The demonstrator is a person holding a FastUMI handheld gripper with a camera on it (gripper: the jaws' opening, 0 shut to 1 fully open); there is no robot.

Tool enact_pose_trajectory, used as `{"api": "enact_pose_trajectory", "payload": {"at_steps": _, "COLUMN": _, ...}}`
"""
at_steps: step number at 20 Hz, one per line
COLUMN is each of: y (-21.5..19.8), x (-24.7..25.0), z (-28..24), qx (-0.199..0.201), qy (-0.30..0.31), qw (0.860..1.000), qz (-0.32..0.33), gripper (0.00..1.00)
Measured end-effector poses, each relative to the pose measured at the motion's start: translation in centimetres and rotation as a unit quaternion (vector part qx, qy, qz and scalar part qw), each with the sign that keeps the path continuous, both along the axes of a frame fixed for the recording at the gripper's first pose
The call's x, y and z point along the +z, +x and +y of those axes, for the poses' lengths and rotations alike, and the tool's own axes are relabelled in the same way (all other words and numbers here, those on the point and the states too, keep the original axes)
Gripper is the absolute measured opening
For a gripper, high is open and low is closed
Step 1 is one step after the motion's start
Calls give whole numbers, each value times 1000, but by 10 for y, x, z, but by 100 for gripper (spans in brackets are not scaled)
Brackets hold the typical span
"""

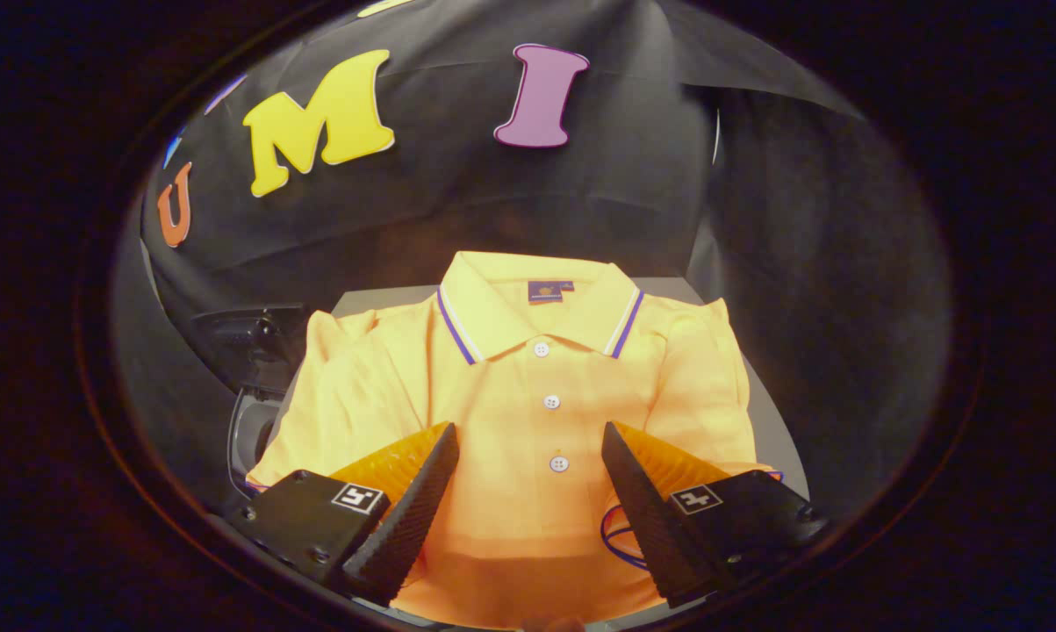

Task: Put the clothes into the washing machine and then close the washing machine lid.

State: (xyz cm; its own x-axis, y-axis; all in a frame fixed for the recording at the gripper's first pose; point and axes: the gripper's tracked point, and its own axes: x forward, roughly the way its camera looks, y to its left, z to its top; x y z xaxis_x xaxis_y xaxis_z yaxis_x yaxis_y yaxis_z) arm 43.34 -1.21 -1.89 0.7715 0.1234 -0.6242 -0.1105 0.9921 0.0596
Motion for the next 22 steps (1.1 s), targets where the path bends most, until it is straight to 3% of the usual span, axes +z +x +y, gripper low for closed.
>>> {"api": "enact_pose_trajectory", "payload": {"at_steps": 5, "y": -2, "x": 0, "z": 0, "qx": 8, "qy": 4, "qw": 1000, "qz": -11, "gripper": 100}}
{"api": "enact_pose_trajectory", "payload": {"at_steps": 9, "y": -6, "x": -2, "z": 4, "qx": 17, "qy": 1, "qw": 999, "qz": 46, "gripper": 99}}
{"api": "enact_pose_trajectory", "payload": {"at_steps": 10, "y": -6, "x": 0, "z": 6, "qx": 26, "qy": -3, "qw": 998, "qz": 54, "gripper": 85}}
{"api": "enact_pose_trajectory", "payload": {"at_steps": 13, "y": -3, "x": 4, "z": 9, "qx": 10, "qy": 21, "qw": 997, "qz": 70, "gripper": 20}}
{"api": "enact_pose_trajectory", "payload": {"at_steps": 14, "y": -3, "x": 3, "z": 10, "qx": 4, "qy": 26, "qw": 997, "qz": 75, "gripper": 9}}
{"api": "enact_pose_trajectory", "payload": {"at_steps": 22, "y": -6, "x": 5, "z": 10, "qx": -8, "qy": 31, "qw": 994, "qz": 109, "gripper": 7}}
